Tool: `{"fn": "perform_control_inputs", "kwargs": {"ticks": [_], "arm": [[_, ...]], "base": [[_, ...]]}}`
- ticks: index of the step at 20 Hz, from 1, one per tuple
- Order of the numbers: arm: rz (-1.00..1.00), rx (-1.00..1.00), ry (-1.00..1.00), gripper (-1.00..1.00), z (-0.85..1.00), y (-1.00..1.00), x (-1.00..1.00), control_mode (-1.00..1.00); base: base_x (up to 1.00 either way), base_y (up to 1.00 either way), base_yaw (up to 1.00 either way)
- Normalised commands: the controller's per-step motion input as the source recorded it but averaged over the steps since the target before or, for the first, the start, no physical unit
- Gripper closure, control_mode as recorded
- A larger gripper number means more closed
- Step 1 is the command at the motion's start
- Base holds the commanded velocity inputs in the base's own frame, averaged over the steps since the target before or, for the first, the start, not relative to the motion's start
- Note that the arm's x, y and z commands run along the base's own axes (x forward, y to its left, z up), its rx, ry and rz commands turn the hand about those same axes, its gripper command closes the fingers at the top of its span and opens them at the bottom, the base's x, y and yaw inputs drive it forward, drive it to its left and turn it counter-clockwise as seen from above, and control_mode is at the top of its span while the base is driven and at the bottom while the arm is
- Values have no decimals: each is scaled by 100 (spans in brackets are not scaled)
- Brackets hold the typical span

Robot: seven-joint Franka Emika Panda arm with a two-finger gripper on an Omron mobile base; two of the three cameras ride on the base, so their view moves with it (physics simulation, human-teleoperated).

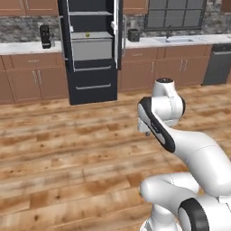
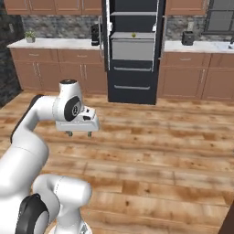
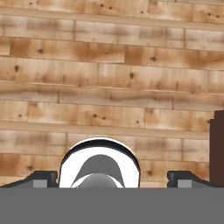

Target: Place the cold items (broccoli and lemon) from the fridge in one tupperware on the dining counter. Place the warm items (kebab skewer and hot dog) in the stove area in another tupperware.

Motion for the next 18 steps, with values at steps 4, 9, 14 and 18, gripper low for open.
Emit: {"fn": "perform_control_inputs", "kwargs": {"ticks": [4,9,14,18], "arm": [[0,0,0,-100,0,0,0,100],[0,0,0,-100,0,0,0,100],[0,0,0,-100,0,0,0,100],[0,0,0,-100,0,0,0,100]], "base": [[100,-5,18],[100,-10,1],[100,-16,0],[100,-45,-1]]}}
